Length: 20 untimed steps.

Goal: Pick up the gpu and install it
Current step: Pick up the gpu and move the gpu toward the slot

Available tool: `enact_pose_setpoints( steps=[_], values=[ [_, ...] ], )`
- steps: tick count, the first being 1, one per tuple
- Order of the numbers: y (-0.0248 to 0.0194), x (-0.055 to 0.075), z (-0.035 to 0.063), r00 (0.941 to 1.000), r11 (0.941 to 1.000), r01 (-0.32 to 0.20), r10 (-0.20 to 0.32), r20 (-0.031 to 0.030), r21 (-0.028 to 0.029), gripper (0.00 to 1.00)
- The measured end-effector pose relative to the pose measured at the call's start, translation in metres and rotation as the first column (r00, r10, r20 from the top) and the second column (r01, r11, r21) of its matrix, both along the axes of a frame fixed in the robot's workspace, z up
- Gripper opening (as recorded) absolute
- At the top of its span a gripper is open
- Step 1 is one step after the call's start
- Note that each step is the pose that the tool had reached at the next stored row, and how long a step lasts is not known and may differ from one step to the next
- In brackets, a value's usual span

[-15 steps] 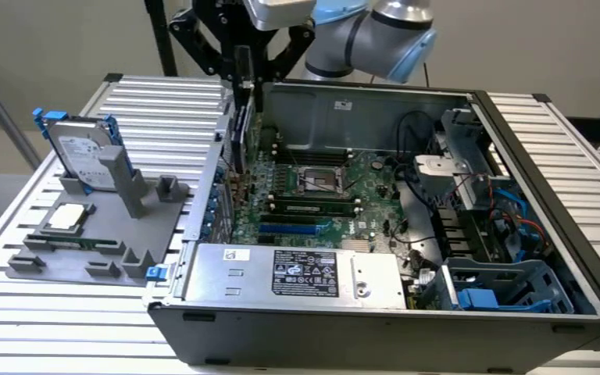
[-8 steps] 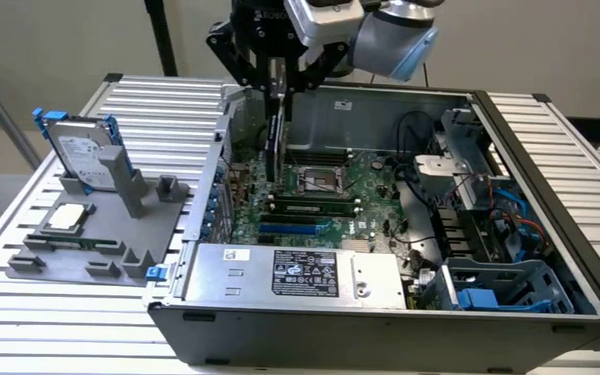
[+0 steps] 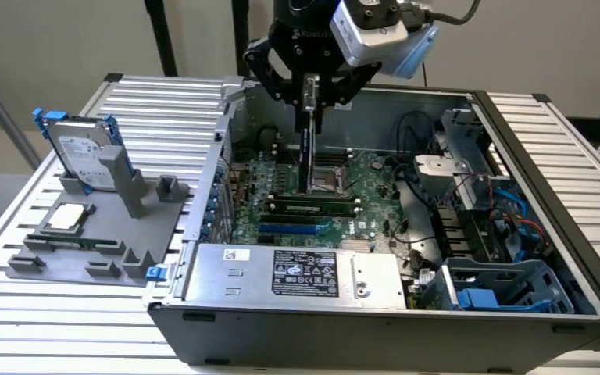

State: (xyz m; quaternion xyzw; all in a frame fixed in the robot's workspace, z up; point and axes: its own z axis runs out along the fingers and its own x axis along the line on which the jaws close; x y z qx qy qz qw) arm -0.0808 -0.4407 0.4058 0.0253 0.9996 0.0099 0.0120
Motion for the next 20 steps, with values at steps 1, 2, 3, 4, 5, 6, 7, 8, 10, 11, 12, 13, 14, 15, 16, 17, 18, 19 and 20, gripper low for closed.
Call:
enact_pose_setpoints(
  steps=[1, 2, 3, 4, 5, 6, 7, 8, 10, 11, 12, 13, 14, 15, 16, 17, 18, 19, 20],
  values=[
    [0.0000, 0.002, -0.0019, 1.0000, 1.0000, -0.005, 0.005, 0.0001, -0.0026, 0.00],
    [0.0000, 0.003, -0.0037, 0.9999, 0.9999, -0.011, 0.011, 0.0002, -0.0050, 0.00],
    [0.0000, 0.005, -0.0055, 0.9999, 0.9998, -0.017, 0.017, 0.0000, -0.0078, 0.00],
    [0.0000, 0.007, -0.0072, 0.9998, 0.9997, -0.021, 0.021, -0.0001, -0.0091, 0.00],
    [0.0000, 0.011, -0.0087, 0.9997, 0.9997, -0.023, 0.023, -0.0001, -0.0092, 0.00],
    [0.0000, 0.014, -0.0095, 0.9997, 0.9997, -0.024, 0.024, -0.0004, -0.0093, 0.00],
    [0.0000, 0.016, -0.0097, 0.9997, 0.9997, -0.024, 0.024, -0.0009, -0.0092, 0.00],
    [0.0000, 0.016, -0.0097, 0.9997, 0.9997, -0.024, 0.024, -0.0019, -0.0090, 0.00],
    [0.0000, 0.016, -0.0096, 0.9997, 0.9997, -0.024, 0.024, -0.0021, -0.0091, 0.00],
    [0.0000, 0.016, -0.0096, 0.9997, 0.9997, -0.024, 0.024, -0.0021, -0.0091, 0.00],
    [0.0000, 0.016, -0.0097, 0.9997, 0.9997, -0.024, 0.024, -0.0021, -0.0091, 0.00],
    [0.0000, 0.016, -0.0096, 0.9997, 0.9997, -0.024, 0.024, -0.0022, -0.0091, 0.00],
    [0.0000, 0.016, -0.0096, 0.9997, 0.9997, -0.024, 0.024, -0.0022, -0.0091, 0.00],
    [0.0000, 0.016, -0.0096, 0.9997, 0.9997, -0.024, 0.024, -0.0022, -0.0091, 0.00],
    [0.0000, 0.016, -0.0096, 0.9997, 0.9997, -0.024, 0.024, -0.0022, -0.0091, 0.00],
    [0.0000, 0.016, -0.0096, 0.9997, 0.9997, -0.024, 0.024, -0.0021, -0.0091, 0.00],
    [0.0000, 0.016, -0.0097, 0.9997, 0.9997, -0.024, 0.024, -0.0021, -0.0091, 0.00],
    [0.0000, 0.016, -0.0096, 0.9997, 0.9997, -0.024, 0.024, -0.0022, -0.0092, 0.00],
    [0.0000, 0.016, -0.0097, 0.9997, 0.9997, -0.024, 0.024, -0.0021, -0.0090, 0.00]
  ],
)
